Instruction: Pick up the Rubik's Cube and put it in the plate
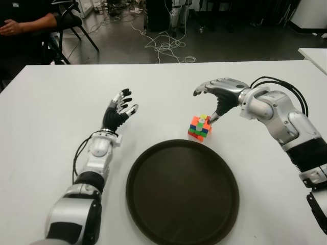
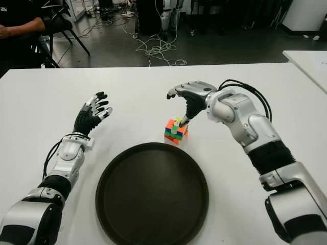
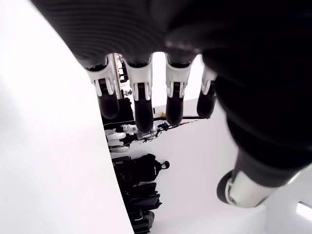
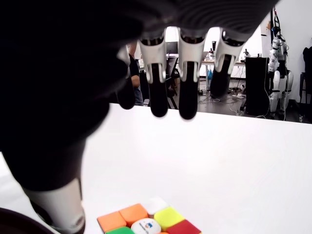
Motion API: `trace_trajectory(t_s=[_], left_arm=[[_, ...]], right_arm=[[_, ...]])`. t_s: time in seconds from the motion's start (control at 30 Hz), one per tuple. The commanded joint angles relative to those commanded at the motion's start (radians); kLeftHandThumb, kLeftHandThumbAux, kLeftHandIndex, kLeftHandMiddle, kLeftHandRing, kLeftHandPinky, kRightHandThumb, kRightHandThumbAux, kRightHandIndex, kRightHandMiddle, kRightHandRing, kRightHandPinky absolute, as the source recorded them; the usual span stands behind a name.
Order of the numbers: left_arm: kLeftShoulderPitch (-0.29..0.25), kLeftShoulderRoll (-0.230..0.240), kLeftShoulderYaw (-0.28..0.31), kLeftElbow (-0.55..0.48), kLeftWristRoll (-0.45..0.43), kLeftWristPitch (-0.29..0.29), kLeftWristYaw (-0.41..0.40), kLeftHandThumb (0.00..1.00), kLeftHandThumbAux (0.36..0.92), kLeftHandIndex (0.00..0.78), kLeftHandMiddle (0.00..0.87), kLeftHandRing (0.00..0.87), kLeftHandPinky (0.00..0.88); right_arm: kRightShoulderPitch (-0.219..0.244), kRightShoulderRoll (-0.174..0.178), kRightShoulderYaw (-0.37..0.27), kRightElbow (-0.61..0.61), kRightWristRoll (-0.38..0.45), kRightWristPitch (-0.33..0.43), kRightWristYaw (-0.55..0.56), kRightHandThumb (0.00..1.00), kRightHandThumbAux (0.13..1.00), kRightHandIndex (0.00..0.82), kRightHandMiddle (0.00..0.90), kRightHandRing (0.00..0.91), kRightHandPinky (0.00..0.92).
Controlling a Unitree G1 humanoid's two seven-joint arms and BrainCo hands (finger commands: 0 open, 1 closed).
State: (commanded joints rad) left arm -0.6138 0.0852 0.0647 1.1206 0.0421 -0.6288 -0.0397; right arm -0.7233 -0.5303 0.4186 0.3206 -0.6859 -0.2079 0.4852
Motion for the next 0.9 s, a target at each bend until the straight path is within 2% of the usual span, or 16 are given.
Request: trace_trajectory(t_s=[0.3, 0.57, 0.7, 0.9], left_arm=[[-0.001, -0.001, 0.002, 0.002, -0.001, 0.003, 0.002, 0.0, 0.69, 0.124, 0.145, 0.121, 0.105], [-0.003, 0.0, 0.003, 0.007, 0.0, 0.001, 0.002, 0.0, 0.714, 0.137, 0.152, 0.126, 0.115], [-0.004, 0.002, -0.001, 0.008, 0.007, 0.0, 0.009, 0.0, 0.703, 0.135, 0.15, 0.126, 0.115], [-0.005, 0.004, -0.005, 0.006, 0.011, 0.002, 0.009, 0.0, 0.708, 0.127, 0.145, 0.121, 0.111]], right_arm=[[0.0, 0.006, 0.008, -0.006, -0.009, 0.011, 0.004, 0.0, 0.809, 0.188, 0.2, 0.18, 0.124], [-0.001, 0.021, 0.019, 0.009, -0.014, 0.008, -0.015, 0.0, 0.818, 0.229, 0.231, 0.206, 0.149], [-0.003, 0.03, 0.029, 0.024, -0.022, -0.004, -0.03, 0.0, 0.831, 0.265, 0.283, 0.261, 0.218], [0.003, 0.039, 0.032, 0.032, -0.027, -0.015, -0.055, 0.0, 0.853, 0.344, 0.402, 0.391, 0.387]])
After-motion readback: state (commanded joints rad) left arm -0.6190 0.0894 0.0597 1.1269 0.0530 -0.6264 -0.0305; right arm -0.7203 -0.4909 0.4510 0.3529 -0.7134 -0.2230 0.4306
